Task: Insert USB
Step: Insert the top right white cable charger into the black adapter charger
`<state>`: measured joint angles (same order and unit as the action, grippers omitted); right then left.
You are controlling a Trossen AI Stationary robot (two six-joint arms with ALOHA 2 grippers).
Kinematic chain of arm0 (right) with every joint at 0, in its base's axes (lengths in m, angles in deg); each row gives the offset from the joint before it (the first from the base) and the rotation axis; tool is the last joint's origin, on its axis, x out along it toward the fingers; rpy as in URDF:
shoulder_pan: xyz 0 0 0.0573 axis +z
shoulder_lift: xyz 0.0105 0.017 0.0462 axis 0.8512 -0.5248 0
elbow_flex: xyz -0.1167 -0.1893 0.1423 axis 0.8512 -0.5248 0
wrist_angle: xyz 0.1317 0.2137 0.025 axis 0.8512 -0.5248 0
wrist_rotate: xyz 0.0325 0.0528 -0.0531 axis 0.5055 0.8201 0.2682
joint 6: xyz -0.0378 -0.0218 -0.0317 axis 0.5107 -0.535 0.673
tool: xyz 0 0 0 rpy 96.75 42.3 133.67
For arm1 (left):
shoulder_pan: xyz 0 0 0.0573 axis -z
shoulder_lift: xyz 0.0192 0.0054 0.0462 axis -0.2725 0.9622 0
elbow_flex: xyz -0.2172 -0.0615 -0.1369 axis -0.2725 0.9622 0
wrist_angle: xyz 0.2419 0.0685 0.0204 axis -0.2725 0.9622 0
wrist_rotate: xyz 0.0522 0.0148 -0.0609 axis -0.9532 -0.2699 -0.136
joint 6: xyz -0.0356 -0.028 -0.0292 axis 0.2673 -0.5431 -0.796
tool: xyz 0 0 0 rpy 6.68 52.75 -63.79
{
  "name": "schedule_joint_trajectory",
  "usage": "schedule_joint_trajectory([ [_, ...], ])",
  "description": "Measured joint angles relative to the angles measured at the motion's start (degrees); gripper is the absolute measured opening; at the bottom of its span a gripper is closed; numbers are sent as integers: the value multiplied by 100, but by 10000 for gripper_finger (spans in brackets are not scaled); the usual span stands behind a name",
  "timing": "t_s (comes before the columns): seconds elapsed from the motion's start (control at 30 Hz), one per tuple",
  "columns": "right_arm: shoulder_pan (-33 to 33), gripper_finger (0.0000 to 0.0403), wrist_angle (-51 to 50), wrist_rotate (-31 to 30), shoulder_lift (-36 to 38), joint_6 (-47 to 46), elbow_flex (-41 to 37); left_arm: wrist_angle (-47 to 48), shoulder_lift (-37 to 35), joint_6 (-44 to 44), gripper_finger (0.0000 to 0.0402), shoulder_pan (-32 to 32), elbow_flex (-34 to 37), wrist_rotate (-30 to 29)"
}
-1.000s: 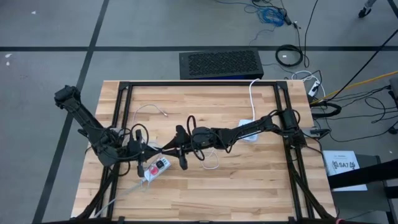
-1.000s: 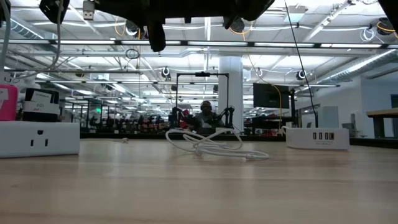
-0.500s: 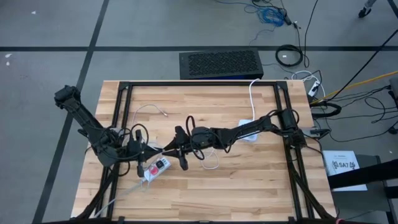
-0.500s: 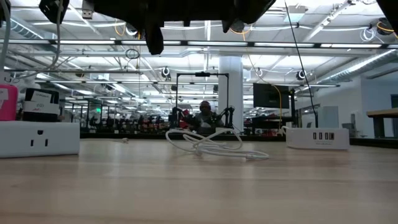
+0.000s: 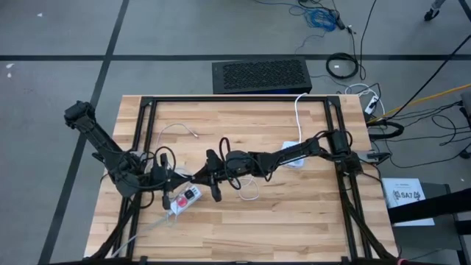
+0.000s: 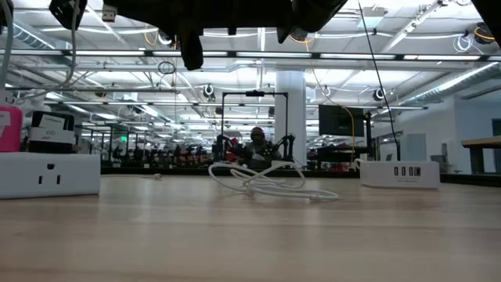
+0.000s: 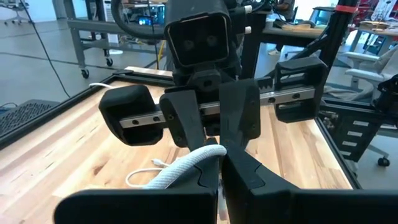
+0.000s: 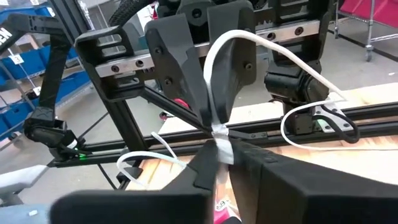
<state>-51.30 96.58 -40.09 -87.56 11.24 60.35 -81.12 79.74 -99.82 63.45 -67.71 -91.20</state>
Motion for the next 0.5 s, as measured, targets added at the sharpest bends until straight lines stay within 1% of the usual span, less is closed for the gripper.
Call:
schedule_joint_trajectory([
  [0.07,2,11,-33,3,0,81,1,6,0,0,7,0,0,10],
  [0.2,4,8,28,56,-112,257,9,49,3,-8,7,0,0,248],
  [0.27,8,5,236,141,-242,394,20,75,7,-57,7,0,-4,432],
  [0.37,-18,4,583,489,-484,441,30,156,11,-218,7,0,-7,698],
  [0.5,-57,2,1010,851,-830,663,31,633,79,-706,7,0,-9,904],
])
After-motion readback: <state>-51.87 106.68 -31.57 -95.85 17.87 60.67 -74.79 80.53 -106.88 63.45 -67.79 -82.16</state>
